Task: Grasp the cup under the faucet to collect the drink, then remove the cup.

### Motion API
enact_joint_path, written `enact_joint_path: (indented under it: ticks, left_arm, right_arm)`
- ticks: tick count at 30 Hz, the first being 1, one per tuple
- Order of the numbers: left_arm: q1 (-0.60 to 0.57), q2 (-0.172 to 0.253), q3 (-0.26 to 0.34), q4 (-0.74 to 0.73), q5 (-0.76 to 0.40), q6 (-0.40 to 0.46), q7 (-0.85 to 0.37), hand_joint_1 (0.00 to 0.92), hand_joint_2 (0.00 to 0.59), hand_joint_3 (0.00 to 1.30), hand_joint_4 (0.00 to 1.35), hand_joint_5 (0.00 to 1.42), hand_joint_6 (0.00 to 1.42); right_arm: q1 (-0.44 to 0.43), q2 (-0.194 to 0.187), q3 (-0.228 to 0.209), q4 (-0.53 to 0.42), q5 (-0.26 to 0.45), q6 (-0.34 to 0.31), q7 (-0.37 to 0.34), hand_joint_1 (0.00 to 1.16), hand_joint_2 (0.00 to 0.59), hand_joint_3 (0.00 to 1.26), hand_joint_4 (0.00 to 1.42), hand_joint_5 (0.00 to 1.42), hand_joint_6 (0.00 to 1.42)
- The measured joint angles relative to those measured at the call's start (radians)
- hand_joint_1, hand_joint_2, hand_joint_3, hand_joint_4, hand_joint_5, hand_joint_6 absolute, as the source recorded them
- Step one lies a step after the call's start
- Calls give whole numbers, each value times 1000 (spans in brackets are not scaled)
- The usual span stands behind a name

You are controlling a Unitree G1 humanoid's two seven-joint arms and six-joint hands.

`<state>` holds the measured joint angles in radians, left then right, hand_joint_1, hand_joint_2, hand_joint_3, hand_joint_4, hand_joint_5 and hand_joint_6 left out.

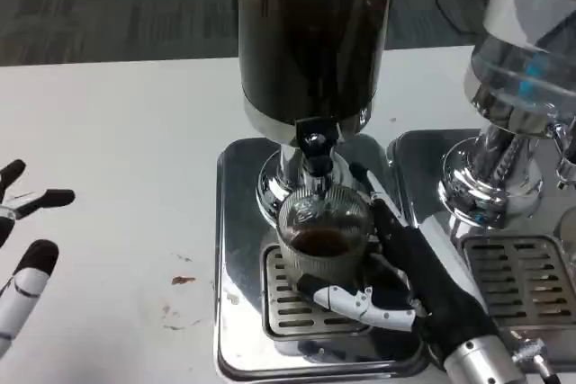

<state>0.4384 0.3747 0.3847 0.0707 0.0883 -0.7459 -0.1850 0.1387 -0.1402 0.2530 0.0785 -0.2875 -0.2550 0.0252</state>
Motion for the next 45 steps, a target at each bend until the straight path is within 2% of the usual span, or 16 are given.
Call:
enact_joint_path:
  ticks: [11,26,33,45]
  left_arm:
    - [22,0,-1,-10,-1,19,0,0,247,381,0,168,0]
    - [36,0,-1,-27,-4,35,1,0,245,403,0,170,0]
    - [37,-1,-1,-32,-18,52,1,0,245,404,0,170,0]
    - [27,-1,-16,-30,-72,97,-1,0,245,407,0,171,0]
  right_arm:
    - [-2,13,4,7,3,0,6,860,131,0,164,293,464]
    - [-18,25,7,41,0,-15,-25,886,145,195,310,461,586]
    - [-24,52,5,66,9,-23,-40,944,140,275,374,520,650]
    - [-17,67,-4,70,-5,-34,-89,954,138,328,433,584,731]
